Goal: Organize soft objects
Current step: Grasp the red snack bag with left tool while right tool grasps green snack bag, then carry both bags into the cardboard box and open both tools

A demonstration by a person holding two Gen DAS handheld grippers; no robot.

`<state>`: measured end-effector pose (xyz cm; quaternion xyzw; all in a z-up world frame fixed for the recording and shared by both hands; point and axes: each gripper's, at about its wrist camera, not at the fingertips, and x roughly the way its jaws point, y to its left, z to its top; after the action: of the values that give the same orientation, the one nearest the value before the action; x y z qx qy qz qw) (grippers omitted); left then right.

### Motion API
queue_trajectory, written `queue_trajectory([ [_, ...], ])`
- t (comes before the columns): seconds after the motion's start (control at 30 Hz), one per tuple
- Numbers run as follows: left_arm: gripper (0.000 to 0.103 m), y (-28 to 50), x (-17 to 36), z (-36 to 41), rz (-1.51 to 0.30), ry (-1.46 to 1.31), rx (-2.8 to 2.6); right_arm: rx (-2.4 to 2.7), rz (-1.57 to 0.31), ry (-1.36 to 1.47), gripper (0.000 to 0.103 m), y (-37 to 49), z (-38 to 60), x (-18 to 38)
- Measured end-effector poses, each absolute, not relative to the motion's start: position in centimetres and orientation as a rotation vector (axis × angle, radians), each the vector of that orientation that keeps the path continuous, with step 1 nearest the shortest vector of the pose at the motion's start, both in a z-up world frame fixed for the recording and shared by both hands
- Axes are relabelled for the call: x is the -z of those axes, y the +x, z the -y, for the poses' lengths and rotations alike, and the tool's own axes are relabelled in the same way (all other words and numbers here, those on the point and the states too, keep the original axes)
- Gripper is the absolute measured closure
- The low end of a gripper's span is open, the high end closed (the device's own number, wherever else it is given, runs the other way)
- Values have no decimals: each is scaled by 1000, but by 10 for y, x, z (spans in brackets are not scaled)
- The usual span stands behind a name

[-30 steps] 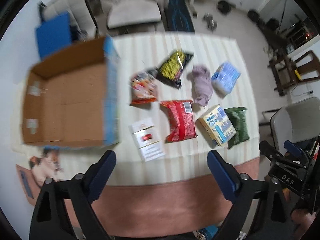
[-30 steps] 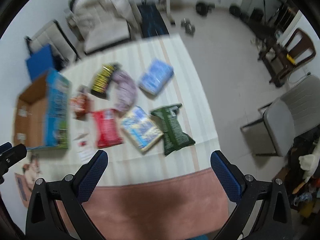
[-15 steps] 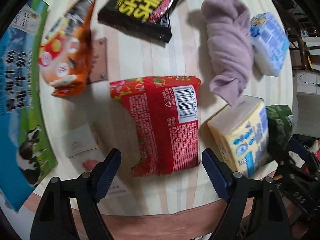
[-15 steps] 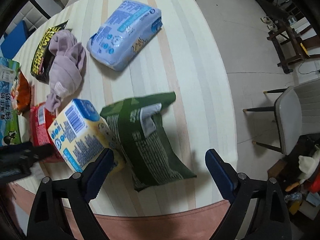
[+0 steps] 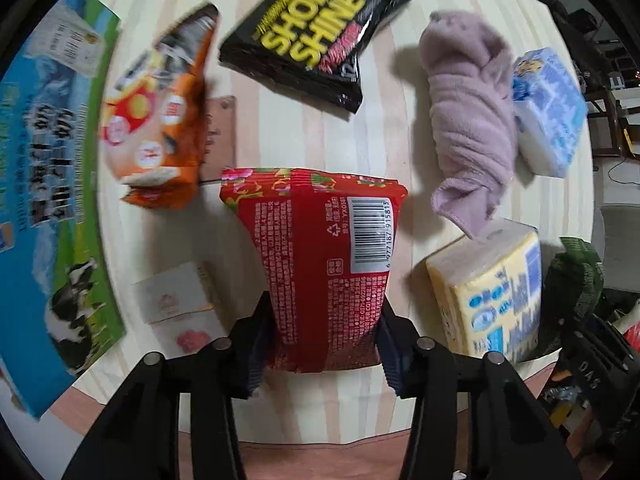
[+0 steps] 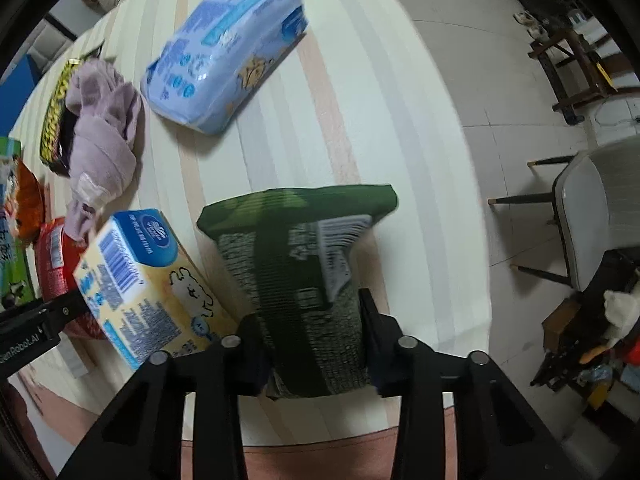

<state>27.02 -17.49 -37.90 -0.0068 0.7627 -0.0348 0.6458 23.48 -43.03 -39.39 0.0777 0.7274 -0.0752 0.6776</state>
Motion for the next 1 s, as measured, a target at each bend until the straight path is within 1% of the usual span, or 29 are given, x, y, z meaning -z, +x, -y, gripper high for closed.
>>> queue_trajectory([
  [0.17,59,242,309,167,-1653,-8,110,192,-1588,196,67,217,436,357],
  [0.33,59,197,220,136,-1539,-26,166,93,-1514,245,67,187,410,290],
  [0.43,59,175,170,98,-1476,-61,166,-6,-1487,281,67,171,360,248],
  [0.6,59,185,118,23,-1405,-109,108,-188,-1431,282,67,164,254,184],
  [0.63,59,199,132,14,-1399,-118,96,-216,-1425,278,67,168,235,176],
  [0.67,59,206,127,-4,-1391,-133,80,-244,-1422,272,67,173,213,168],
  [0.7,59,216,136,-15,-1382,-143,65,-272,-1414,257,67,179,187,161],
  [0.8,59,244,140,-66,-1374,-153,23,-312,-1414,229,67,207,123,156],
  [0.9,59,271,154,-102,-1393,-170,9,-328,-1431,207,67,235,71,160],
  [1.0,59,301,176,-138,-1425,-195,4,-317,-1450,178,67,269,24,178],
])
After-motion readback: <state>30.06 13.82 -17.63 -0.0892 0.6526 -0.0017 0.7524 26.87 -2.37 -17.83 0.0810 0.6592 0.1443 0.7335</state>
